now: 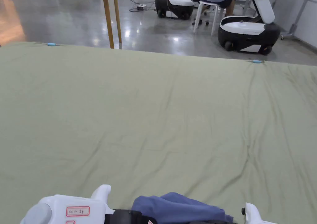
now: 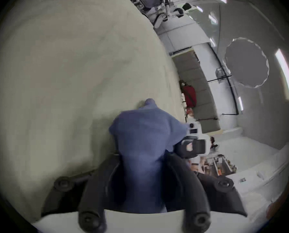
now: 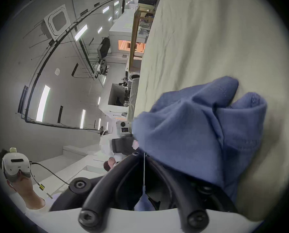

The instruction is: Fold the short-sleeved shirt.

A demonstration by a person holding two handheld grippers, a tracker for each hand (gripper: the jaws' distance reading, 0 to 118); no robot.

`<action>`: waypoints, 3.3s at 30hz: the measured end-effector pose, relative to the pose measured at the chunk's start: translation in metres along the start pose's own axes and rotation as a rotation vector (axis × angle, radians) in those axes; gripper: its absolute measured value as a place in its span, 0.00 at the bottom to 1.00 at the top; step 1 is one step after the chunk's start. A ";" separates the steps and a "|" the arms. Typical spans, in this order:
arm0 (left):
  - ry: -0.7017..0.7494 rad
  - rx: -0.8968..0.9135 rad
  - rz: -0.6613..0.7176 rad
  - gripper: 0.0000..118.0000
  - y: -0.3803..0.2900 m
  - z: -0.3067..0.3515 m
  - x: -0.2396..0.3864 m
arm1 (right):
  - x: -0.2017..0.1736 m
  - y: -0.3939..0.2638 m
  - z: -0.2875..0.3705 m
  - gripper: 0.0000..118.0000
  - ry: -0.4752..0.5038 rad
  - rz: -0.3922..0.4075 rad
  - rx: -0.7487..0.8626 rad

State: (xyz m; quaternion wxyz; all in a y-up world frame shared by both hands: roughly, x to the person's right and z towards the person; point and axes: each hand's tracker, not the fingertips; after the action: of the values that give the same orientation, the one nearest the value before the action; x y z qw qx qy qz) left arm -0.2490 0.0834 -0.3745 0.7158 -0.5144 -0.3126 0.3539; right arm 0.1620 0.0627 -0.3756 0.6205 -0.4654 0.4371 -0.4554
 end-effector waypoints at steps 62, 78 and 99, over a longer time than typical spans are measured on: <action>0.811 1.056 -0.746 0.02 -0.074 0.049 0.276 | -0.255 -0.075 0.023 0.02 -1.065 1.075 0.924; 0.810 1.036 -0.711 0.05 -0.078 0.053 0.268 | -0.258 -0.085 0.034 0.04 -1.063 1.087 0.889; 0.700 1.052 -0.640 1.00 -0.071 0.065 0.267 | -0.268 -0.079 0.036 1.00 -1.062 1.099 0.926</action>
State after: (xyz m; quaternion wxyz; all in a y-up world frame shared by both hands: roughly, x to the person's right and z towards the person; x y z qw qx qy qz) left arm -0.1412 0.3226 -0.2665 0.9967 -0.0670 0.0122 0.0441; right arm 0.1301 0.3178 -0.2604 0.9975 -0.0427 0.0257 0.0509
